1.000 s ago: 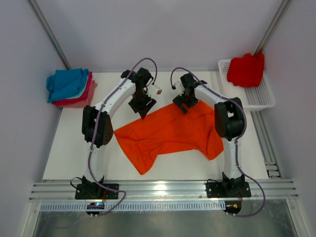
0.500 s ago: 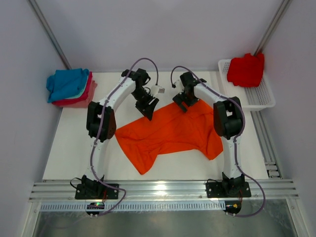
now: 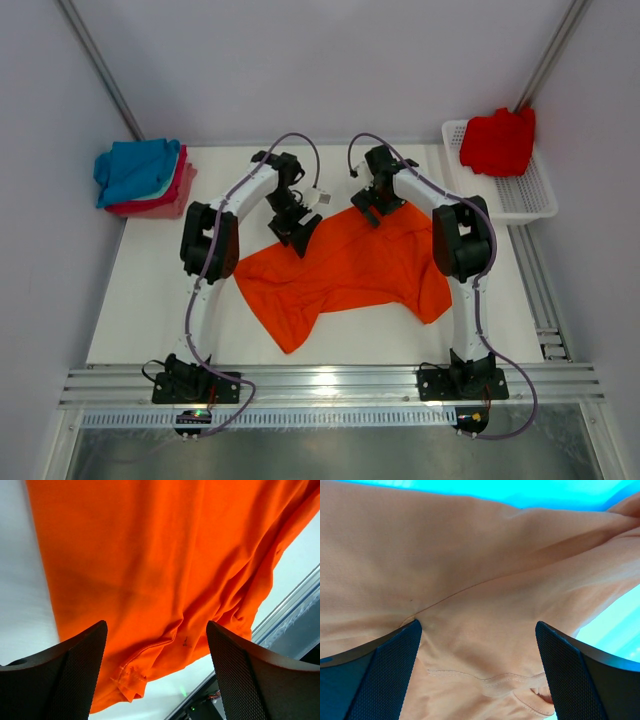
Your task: Fold and stack the t-shirts
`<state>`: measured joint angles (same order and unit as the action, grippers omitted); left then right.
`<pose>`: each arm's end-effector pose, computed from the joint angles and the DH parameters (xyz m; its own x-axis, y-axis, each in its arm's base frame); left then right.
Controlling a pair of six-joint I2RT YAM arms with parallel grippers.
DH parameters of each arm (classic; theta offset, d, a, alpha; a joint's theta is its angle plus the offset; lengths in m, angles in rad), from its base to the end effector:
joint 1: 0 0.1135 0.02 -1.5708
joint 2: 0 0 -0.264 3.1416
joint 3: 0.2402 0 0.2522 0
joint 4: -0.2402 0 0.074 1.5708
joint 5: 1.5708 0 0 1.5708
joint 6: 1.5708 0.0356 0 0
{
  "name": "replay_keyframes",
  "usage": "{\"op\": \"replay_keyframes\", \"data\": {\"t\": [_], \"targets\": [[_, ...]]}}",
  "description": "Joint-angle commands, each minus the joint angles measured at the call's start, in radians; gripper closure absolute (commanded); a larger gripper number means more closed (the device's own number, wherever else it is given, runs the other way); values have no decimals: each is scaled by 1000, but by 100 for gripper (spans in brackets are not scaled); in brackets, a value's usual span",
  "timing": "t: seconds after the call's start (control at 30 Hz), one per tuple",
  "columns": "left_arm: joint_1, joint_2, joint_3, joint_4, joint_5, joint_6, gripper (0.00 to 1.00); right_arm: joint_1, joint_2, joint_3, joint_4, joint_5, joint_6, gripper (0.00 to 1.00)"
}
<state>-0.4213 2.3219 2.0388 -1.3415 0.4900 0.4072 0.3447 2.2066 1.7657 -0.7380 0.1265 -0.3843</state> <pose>0.4006 -0.1979 0.1904 -0.7030 0.6980 -0.1367 0.6710 0.5871 -0.4528 0.4398 0.1531 0.1746 -0.6977 -0.6457 -0.3104 -0.5948 0.7636 -0.2513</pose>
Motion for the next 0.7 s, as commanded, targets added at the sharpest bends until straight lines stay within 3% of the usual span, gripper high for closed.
{"op": "replay_keyframes", "data": {"t": [0.0, 0.47, 0.67], "targets": [[3, -6, 8, -162, -44, -22, 18, -4, 2, 46, -9, 28, 21, 1], [3, 114, 89, -226, -264, -116, 16, -16, 16, 89, -29, 64, 16, 1], [3, 108, 66, -174, -398, -136, 16, -41, 4, 77, -26, 81, 19, 1]]}}
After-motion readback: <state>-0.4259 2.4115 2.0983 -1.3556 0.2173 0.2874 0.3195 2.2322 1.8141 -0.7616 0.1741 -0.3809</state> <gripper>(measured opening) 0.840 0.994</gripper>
